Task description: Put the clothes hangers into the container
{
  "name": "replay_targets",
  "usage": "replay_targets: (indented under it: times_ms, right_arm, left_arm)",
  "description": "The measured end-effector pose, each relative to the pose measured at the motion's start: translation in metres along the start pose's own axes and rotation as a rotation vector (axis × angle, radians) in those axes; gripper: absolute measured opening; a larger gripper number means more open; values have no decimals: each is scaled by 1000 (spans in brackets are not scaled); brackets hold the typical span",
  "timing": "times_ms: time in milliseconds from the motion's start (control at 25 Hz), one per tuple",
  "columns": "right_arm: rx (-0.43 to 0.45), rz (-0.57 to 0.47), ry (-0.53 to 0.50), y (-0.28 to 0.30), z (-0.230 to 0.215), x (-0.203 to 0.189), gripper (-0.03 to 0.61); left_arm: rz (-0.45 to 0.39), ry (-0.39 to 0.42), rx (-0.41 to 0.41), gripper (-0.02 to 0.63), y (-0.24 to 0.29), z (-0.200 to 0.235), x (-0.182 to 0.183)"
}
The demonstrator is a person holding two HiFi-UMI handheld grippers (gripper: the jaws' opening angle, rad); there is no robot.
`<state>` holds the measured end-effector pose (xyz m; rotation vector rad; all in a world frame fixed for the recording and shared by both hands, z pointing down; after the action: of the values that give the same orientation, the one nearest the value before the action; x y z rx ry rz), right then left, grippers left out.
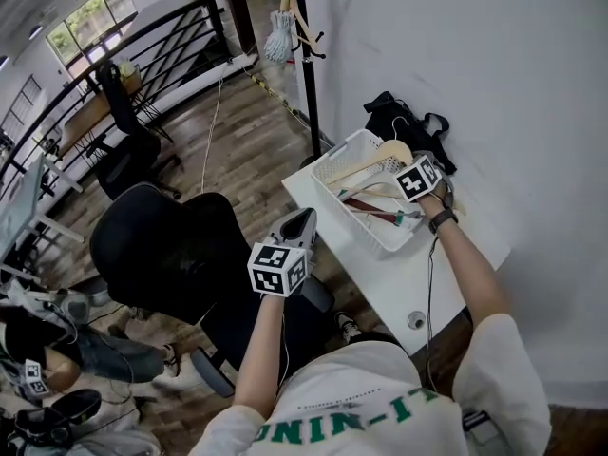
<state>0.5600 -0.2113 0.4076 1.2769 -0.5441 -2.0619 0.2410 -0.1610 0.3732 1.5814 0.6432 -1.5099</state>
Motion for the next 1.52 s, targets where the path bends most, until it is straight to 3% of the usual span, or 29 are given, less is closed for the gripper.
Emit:
replay_targets:
  times_ms: [160,400,440,560,760,960,1200,1520]
  right_arm:
    - [28,11,-2,29,16,8,166]
    - [131,75,-55,32,54,-7,170]
    - [148,60,-46,33,58,-5,183]
    - [184,-2,-31,28,66,5,319]
    - [266,-110,16,3,86,22,334]
    - [381,-262,55,-18,130,52,329]
    - [541,-415,48,-56,210,97,337]
    - [727,-590,32,-123,317,155,205]
  left_arm:
    - [9,-13,5,12,10,16,-5]
    - [18,-34,9,12,-6,8,-20]
    - [21,-36,11,12,-6,8,-22]
    - [21,-43,21,12,-10,10,-26]
    - [17,-52,57,12,-27,15,-26]
    - [38,-26,155,12,-53,36,-33]
    - [13,-68,322,12,-117,79,-40]
    - [-33,-108,601,12,-238,135,-51]
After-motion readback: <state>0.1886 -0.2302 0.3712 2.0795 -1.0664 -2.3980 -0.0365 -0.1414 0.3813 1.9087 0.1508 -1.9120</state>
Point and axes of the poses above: the fingertips, and each gripper's own axes: y forward along the fingers, z to its left, x out of its top, the point moved 4 cm from there along -y, backward along the fingers, and after that the axes turned 6 degrees about y, right-handed, at the moved point
